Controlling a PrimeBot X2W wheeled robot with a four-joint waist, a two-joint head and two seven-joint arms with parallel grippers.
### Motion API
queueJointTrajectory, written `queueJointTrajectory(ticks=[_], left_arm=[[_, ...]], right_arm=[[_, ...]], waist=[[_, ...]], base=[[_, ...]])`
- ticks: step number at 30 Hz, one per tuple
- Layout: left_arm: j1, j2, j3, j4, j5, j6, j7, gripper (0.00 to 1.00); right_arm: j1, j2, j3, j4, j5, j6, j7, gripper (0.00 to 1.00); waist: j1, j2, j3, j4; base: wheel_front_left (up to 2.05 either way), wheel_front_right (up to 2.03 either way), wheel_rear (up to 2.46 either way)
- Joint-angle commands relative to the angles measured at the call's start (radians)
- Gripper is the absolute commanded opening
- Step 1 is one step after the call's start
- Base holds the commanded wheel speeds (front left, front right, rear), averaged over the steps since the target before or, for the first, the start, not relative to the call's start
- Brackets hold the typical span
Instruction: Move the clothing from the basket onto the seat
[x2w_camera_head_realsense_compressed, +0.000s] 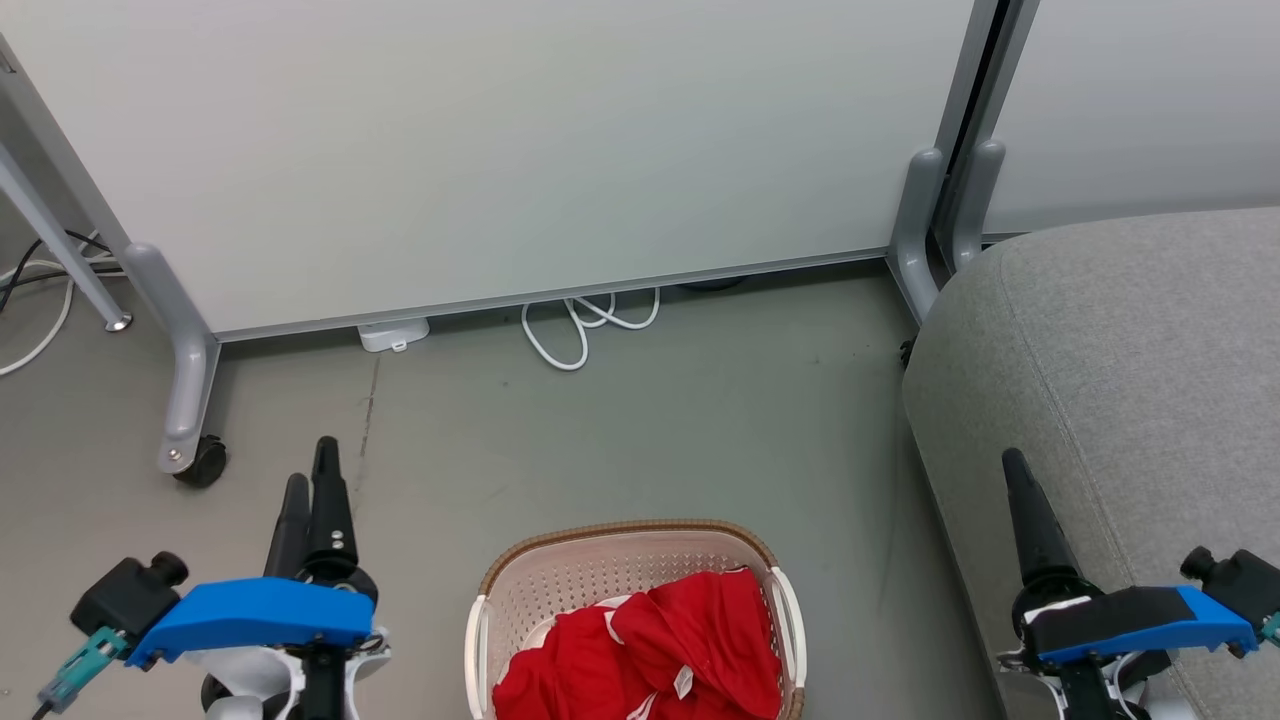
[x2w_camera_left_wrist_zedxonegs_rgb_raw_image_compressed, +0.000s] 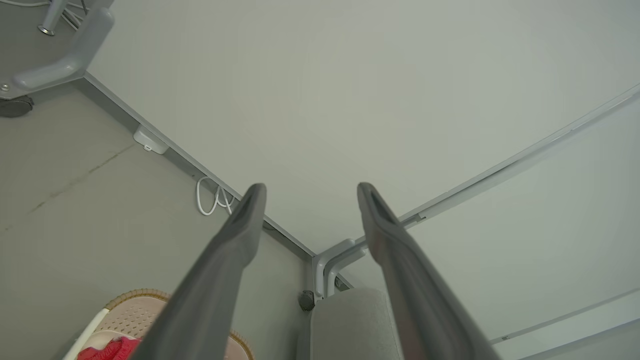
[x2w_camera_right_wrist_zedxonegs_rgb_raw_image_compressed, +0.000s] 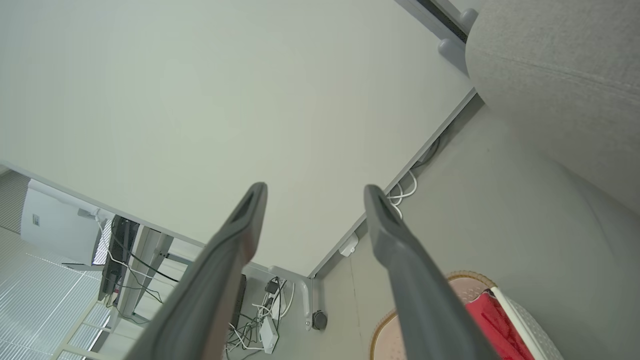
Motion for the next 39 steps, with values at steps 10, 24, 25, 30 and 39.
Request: queueJointTrajectory(ticks=[10, 24, 25, 30, 39], left_arm=[[-0.038, 0.011, -0.062, -0.022, 0.220, 0.038, -0.038, 1.00], [-0.052, 0.048, -0.156, -0.005, 0.431, 0.098, -0.084, 1.00], [-0.052, 0.050, -0.162, -0.005, 0.443, 0.103, -0.086, 1.00], [-0.053, 0.058, -0.186, -0.004, 0.493, 0.121, -0.100, 1.00], [-0.054, 0.069, -0.218, 0.000, 0.580, 0.141, -0.123, 1.00]], right_arm=[[-0.032, -0.007, 0.031, -0.029, -0.194, 0.001, -0.039, 1.00], [-0.039, -0.008, 0.059, -0.015, -0.396, 0.002, -0.084, 1.00], [-0.039, -0.009, 0.060, -0.014, -0.408, 0.002, -0.087, 1.00], [-0.039, -0.009, 0.064, -0.007, -0.466, 0.002, -0.101, 1.00], [-0.035, -0.010, 0.075, 0.007, -0.562, 0.002, -0.124, 1.00]], waist=[[0.0000, 0.0000, 0.004, 0.001], [0.0000, 0.0000, 0.009, 0.005], [0.0000, 0.0000, 0.009, 0.005], [0.0000, 0.0000, 0.009, 0.006], [0.0000, 0.0000, 0.006, 0.007]], base=[[0.00, 0.00, 0.00], [0.00, 0.00, 0.00], [0.00, 0.00, 0.00], [0.00, 0.00, 0.00], [0.00, 0.00, 0.00]])
